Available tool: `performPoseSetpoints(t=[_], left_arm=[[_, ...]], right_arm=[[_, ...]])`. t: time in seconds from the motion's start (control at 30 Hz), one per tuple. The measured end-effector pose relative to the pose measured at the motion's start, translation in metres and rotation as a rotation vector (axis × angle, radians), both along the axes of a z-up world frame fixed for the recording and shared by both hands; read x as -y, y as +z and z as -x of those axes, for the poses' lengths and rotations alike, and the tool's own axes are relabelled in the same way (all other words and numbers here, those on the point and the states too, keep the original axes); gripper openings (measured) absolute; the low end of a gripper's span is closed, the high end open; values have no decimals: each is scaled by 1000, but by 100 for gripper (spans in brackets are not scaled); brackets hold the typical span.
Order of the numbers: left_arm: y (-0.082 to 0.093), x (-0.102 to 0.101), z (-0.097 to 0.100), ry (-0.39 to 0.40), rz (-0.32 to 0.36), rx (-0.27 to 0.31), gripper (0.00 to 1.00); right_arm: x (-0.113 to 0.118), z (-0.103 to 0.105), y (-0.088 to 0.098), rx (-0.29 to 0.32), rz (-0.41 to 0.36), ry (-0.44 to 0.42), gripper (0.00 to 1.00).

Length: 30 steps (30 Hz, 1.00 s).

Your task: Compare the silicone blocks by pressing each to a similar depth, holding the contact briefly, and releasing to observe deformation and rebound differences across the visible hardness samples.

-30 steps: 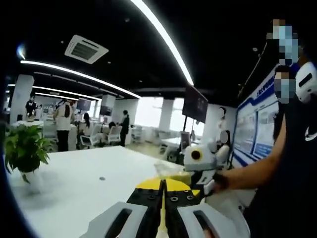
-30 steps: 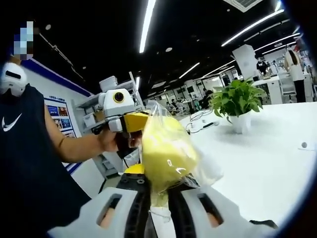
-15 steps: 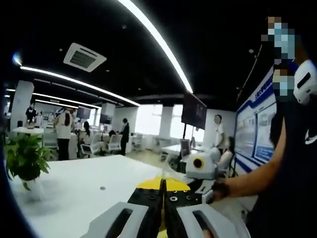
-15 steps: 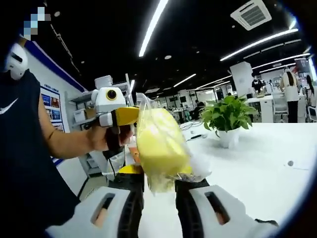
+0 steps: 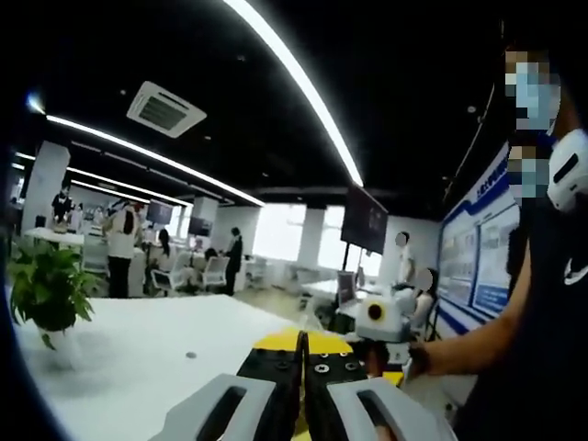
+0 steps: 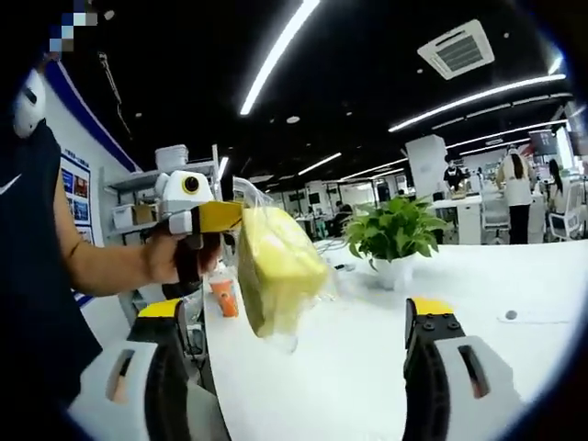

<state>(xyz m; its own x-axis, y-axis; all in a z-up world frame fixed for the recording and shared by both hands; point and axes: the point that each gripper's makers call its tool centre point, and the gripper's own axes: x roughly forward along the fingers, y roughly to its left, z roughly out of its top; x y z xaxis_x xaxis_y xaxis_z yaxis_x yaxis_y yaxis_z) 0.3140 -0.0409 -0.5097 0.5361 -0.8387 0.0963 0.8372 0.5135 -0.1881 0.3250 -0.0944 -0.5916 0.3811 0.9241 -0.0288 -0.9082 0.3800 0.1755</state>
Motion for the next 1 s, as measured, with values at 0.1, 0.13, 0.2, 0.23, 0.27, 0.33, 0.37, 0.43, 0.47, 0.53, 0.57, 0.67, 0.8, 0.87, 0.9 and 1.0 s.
performPoseSetpoints(t=[0.1, 0.13, 0.2, 0.23, 0.27, 0.33, 0.37, 0.43, 0.47, 0.53, 0.57, 0.67, 0.8, 0.87, 0.9, 1.0], left_arm=[[0, -4, -2, 13, 9, -8, 0], [0, -6, -3, 17, 13, -11, 0], [-1, -10, -4, 24, 21, -17, 0], [-2, -11, -4, 29, 22, -19, 0], [-2, -13, -6, 37, 25, -21, 0], [-4, -17, -9, 55, 51, -40, 0], [-5, -22, -11, 86, 54, -29, 0], [-6, -22, -9, 108, 29, 10, 0], [-6, -22, -8, 109, 30, 11, 0], [-9, -21, -9, 103, 19, -2, 0], [-13, -23, -11, 109, 12, -9, 0], [-19, -27, -11, 99, 32, -41, 0], [-28, -32, -13, 128, 23, -44, 0], [-36, -36, -15, 142, 20, -59, 0], [-41, -37, -15, 148, 23, -77, 0], [-49, -40, -15, 162, 32, -101, 0]], right_arm=[[21, -10, -10, 49, 63, -81, 96], [25, -10, -11, 45, 67, -85, 96], [36, -12, -13, 39, 68, -106, 96], [43, -15, -14, 31, 59, -129, 96], [49, -18, -15, 24, 54, -149, 96], [60, -22, -17, 23, 49, -189, 96], [65, -24, -19, 22, 50, -206, 96], [77, -28, -22, 18, 52, -251, 96], [80, -29, -24, 19, 57, -262, 96], [94, -29, -30, 26, 73, -299, 96], [97, -28, -32, 23, 70, -304, 96], [113, -27, -41, 23, 89, -336, 96], [133, -27, -49, 35, 103, -372, 96], [139, -28, -51, 40, 110, -389, 96], [143, -29, -51, 51, 121, -401, 96], [146, -28, -49, 83, 112, -414, 96]])
